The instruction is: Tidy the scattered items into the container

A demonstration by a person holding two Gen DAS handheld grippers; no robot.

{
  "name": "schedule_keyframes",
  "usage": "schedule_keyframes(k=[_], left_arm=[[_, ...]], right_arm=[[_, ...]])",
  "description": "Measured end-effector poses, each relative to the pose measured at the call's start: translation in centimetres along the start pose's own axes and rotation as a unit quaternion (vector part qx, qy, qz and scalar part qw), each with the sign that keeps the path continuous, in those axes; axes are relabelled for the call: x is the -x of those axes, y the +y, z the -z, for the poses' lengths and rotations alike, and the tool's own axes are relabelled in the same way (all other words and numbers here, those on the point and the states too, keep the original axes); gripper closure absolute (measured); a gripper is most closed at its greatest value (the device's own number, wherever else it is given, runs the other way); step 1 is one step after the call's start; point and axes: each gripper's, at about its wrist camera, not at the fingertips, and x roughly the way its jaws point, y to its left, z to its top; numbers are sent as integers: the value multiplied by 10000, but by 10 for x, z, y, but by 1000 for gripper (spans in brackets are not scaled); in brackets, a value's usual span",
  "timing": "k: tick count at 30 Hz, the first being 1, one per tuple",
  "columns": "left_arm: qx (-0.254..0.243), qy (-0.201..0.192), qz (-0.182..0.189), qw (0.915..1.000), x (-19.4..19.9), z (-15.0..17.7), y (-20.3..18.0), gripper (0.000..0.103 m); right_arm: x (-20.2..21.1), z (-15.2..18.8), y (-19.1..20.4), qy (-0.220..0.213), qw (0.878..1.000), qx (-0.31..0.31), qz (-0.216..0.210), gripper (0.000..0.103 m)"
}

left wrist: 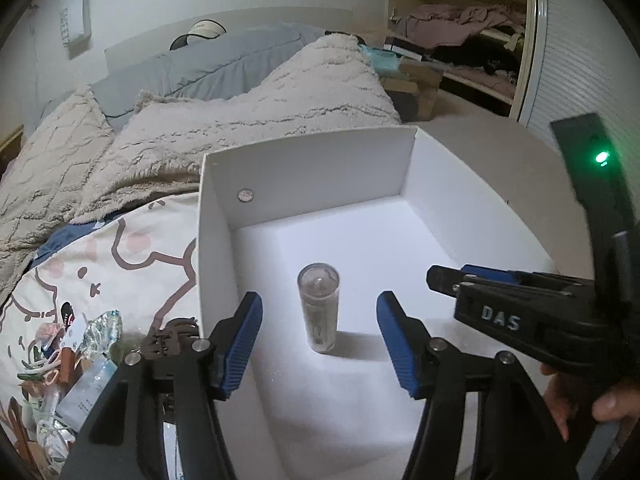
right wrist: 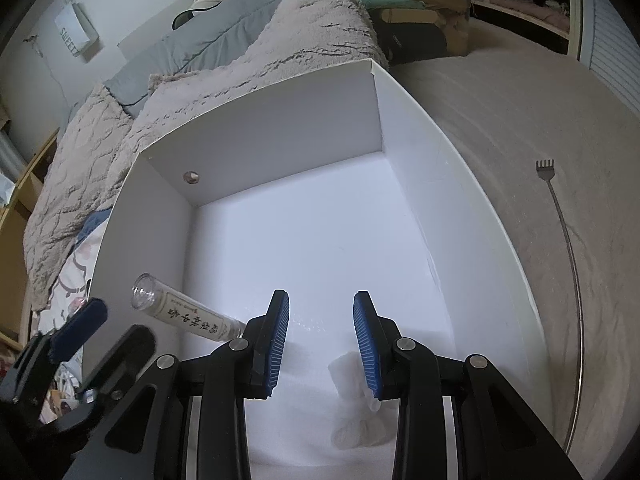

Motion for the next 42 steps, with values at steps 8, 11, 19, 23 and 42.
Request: schedule_keyframes(k=[8, 11, 19, 23, 42], left_arm=[[81, -69, 82, 9999, 20, 5, 8, 44], [45, -92, 110, 9999, 29, 10, 9, 44], [334, -136, 315, 9989, 53, 28, 33, 44], [352, -161, 283, 9989, 62, 37, 45, 44], [70, -293, 53, 9995, 82, 78, 86, 44]], right_arm=[[8, 2, 11, -86, 9995, 268, 142, 70], [10, 7, 24, 21, 9983, 564, 136, 70], [10, 18, 63, 242, 9933, 1125, -89, 78], [10, 17, 79, 403, 9924, 1106, -362, 83], [-16, -20, 100, 220, 9963, 833, 53, 99]])
